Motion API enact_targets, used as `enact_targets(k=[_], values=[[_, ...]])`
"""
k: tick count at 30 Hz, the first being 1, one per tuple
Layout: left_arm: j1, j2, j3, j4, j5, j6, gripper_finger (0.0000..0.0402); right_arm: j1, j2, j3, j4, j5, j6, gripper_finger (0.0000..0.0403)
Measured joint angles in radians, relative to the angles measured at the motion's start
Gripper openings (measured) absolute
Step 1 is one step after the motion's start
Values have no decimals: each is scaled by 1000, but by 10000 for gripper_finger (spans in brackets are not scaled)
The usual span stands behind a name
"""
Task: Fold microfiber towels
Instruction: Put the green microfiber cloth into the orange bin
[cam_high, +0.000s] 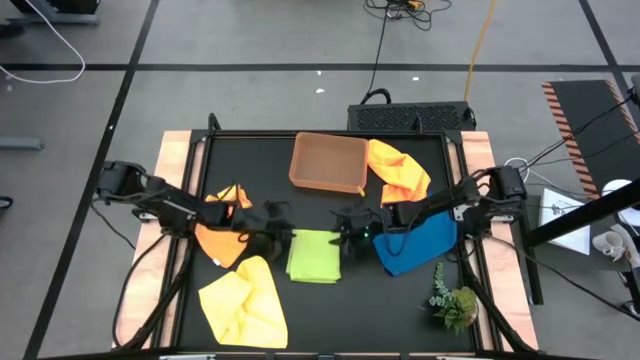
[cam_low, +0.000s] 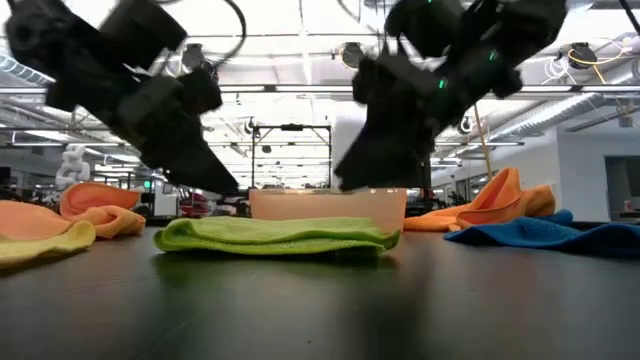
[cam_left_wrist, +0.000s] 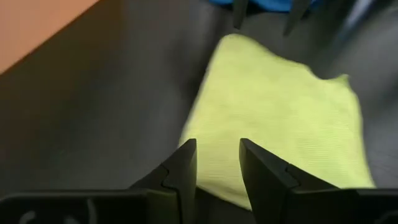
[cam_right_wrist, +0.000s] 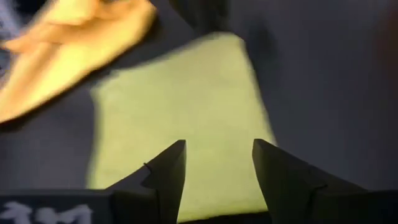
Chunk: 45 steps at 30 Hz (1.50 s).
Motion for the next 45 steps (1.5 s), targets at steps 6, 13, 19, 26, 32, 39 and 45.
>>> enact_targets(k=[6, 13, 19, 26, 32, 39, 45], values=[[132, 1, 0, -3, 189, -13, 173, -61, 52, -28, 6, -60, 36, 194], [194, 2, 0, -65, 264, -28, 269, -64, 91, -28, 29, -126, 37, 203], [198, 97, 2, -1, 268, -93, 311, -65, 95, -29, 44, -126, 35, 195], [199, 267, 8, 207, 336, -132, 303, -65, 96, -29, 42, -125, 26, 155], [199, 306, 10, 210, 362, -102, 230, -64, 97, -29, 38, -127, 4, 92], [199, 304, 9, 173, 399, 2, 60, -64, 97, -29, 42, -128, -7, 7], [200, 210, 9, 133, 471, -2, 8, -62, 56, -29, 51, -127, -6, 3]])
